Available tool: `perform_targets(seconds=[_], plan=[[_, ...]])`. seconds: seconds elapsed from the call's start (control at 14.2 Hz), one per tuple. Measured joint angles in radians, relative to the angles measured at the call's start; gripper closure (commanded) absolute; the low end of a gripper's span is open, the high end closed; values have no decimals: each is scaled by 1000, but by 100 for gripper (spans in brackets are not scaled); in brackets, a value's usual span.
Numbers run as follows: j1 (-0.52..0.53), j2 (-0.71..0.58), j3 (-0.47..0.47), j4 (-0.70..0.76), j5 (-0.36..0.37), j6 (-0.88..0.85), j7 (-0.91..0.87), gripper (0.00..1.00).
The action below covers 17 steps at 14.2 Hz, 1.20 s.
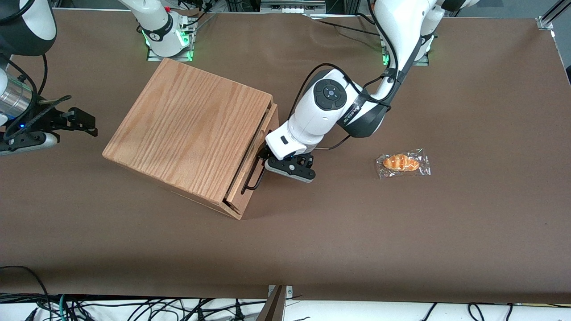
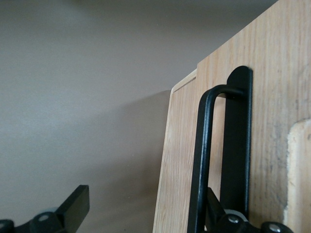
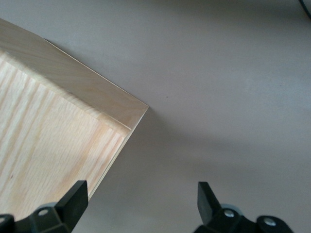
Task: Open top drawer with left arm
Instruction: 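Pull the handle with the left gripper, sliding the drawer out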
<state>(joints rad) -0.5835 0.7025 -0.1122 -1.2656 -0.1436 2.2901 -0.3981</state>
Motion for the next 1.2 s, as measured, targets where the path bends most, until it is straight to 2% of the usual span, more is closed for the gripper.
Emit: perform_targets(seconds=[1.2], plan=[[36, -3, 0, 2, 0, -22, 80, 0]])
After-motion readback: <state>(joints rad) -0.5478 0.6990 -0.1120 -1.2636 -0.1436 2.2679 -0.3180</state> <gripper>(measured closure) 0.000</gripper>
